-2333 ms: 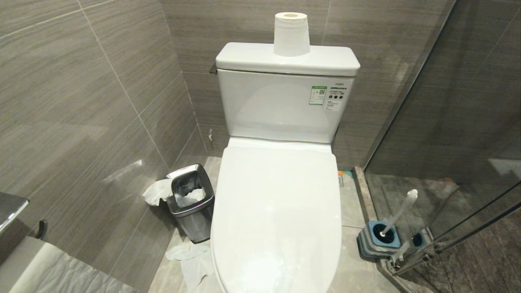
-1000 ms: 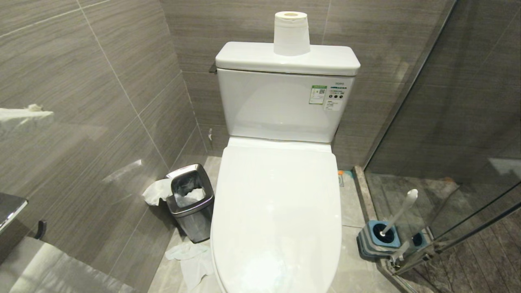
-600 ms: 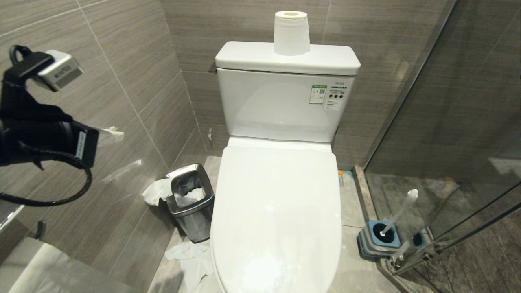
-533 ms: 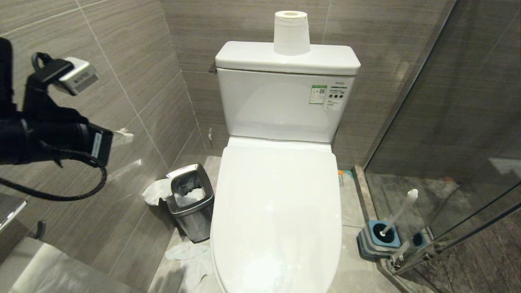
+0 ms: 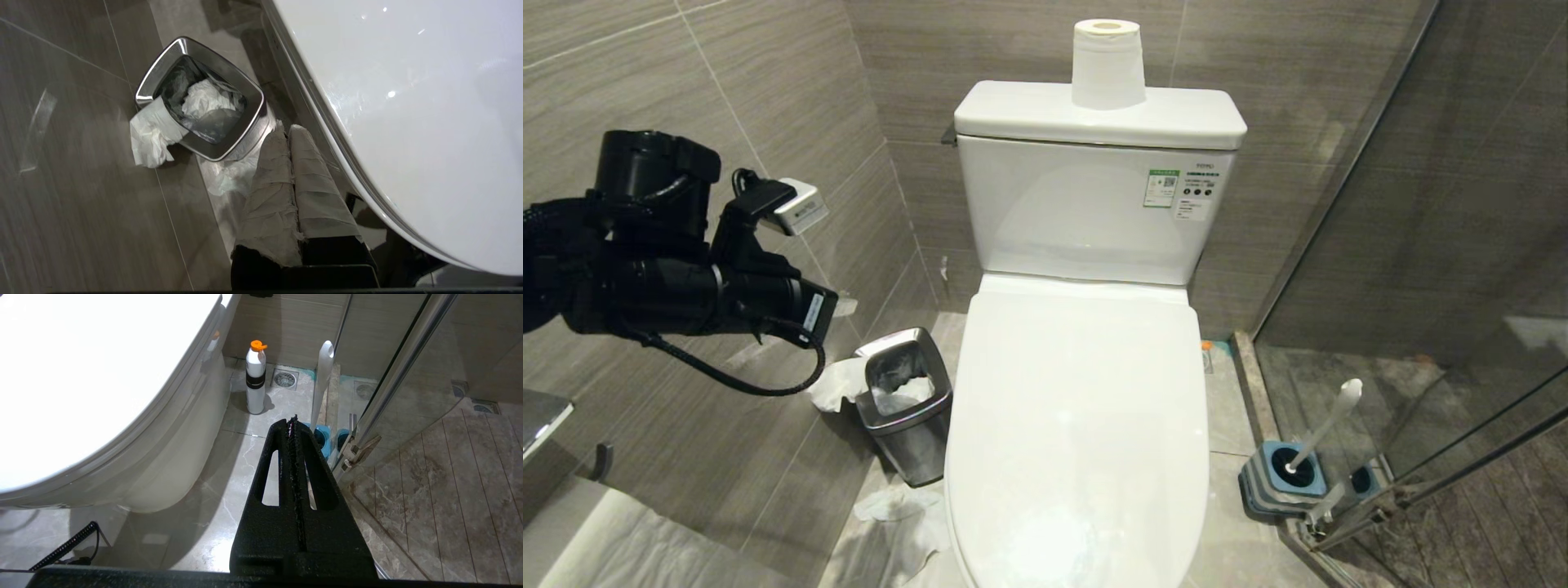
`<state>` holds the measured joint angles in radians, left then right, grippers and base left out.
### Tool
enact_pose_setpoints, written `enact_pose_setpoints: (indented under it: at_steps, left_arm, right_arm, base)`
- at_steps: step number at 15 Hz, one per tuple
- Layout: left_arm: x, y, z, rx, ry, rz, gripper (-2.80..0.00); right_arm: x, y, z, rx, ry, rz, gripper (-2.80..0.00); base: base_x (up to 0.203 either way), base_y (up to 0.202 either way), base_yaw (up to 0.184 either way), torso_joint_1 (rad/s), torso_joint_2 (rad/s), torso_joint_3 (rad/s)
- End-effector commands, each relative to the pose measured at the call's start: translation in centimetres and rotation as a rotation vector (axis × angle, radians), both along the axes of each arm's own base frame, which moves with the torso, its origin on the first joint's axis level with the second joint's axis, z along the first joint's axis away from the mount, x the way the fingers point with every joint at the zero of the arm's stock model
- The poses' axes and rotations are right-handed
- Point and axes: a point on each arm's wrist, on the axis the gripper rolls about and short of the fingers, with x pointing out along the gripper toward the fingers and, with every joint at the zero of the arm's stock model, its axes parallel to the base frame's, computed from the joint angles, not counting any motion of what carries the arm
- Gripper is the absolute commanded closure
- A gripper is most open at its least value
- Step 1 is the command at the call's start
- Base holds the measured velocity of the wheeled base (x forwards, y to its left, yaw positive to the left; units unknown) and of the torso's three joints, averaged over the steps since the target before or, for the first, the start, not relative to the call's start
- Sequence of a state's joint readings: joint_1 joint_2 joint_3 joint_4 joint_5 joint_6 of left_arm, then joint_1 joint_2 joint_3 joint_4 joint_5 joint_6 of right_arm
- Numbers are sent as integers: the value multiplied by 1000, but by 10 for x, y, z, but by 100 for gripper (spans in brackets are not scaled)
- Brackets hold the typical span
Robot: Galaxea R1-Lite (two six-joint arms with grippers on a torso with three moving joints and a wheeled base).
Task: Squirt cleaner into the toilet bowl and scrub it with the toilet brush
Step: Use the left hand to lift the toilet lid slightly
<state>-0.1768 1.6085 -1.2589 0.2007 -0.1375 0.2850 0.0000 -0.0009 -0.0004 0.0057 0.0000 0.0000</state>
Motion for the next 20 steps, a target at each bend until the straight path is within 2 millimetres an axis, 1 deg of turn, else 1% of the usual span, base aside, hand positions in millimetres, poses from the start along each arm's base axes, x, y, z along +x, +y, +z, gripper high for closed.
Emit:
enact_pose_setpoints:
  at_steps: [1,3,4,6,8,10,12,14,18,20]
  left_arm:
    - [-32,9,27,-21,-39,10,0]
    - [-57,24,45,-63,-12,53,0]
    - [-67,27,49,-84,-3,58,0]
    - [-81,29,46,-109,24,70,0]
    - [-87,30,49,-155,26,98,0]
    - [-93,30,51,-163,17,99,0]
    - [-99,29,44,-157,39,96,0]
    - [-101,26,42,-153,40,74,0]
    - [-108,20,47,-162,15,40,0]
    - [-111,18,53,-161,-9,30,0]
  right_arm:
    - [0,0,0,0,0,0,0]
    - [0,0,0,0,-1,0,0]
    - [0,0,0,0,0,0,0]
    - [0,0,0,0,1,0,0]
    - [0,0,0,0,1,0,0]
    - [0,0,0,0,-1,0,0]
    - [0,0,0,0,2,0,0]
    - [0,0,0,0,-1,0,0]
    - [0,0,0,0,0,0,0]
    - [0,0,0,0,2,0,0]
  base:
    - [0,0,0,0,0,0]
    - [0,0,0,0,0,0]
    - [0,0,0,0,0,0]
    - [0,0,0,0,0,0]
    - [0,0,0,0,0,0]
    - [0,0,0,0,0,0]
    - [0,0,0,0,0,0]
    - [0,0,0,0,0,0]
    - [0,0,0,0,0,0]
    - [0,0,0,0,0,0]
